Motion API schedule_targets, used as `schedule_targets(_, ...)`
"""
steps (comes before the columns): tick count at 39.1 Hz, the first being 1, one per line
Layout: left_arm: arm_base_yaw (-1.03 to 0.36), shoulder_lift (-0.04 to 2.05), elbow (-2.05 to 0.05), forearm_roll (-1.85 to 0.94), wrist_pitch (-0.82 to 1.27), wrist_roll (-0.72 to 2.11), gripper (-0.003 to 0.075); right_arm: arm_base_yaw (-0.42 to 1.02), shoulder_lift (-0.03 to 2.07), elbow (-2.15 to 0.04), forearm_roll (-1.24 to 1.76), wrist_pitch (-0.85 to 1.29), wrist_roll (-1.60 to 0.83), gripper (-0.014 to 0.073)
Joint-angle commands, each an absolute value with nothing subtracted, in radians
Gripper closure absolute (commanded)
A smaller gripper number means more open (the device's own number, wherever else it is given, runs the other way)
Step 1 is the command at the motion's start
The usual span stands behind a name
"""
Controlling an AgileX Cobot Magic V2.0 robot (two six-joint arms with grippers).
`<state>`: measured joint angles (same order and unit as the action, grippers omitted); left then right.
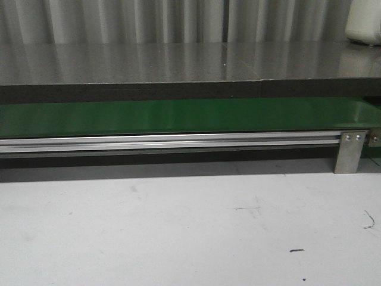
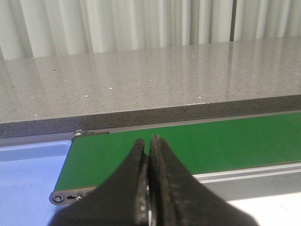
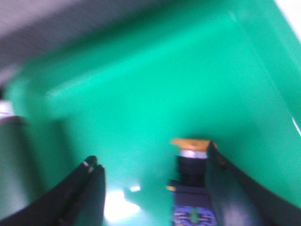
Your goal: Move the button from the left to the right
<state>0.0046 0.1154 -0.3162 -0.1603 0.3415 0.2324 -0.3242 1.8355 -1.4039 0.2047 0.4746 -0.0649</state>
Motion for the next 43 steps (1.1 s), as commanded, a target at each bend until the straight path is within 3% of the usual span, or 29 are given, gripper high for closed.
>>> schedule_targets(1,-0.001,0.126,-0.341,-0.174,0.255,0.221,0.0741,-0.263,1.704,-1.445,0.206,0.439,-0.082,0.0267)
schedule_targets(8,-0.001,0.126,-0.341,-0.174,0.255,0.221,0.0741,-0.158,1.599,-1.445,0.205,0.420,-0.082,0.0507)
schedule_targets(17,-0.001,0.126,-0.341,-0.174,0.255,0.221,0.0741,-0.081,1.464,-1.440,0.205,0.417,-0.175,0.0655)
schedule_targets(26,-0.001,0.126,-0.341,-0.174,0.255,0.221,0.0741,0.013,1.235,-1.237,0.205,0.351,-0.230,0.0661)
schedule_targets(43,-0.001,0.126,-0.341,-0.174,0.255,0.221,0.0741,0.041,0.592,-0.531,0.205,0.103,-0.229,0.0661)
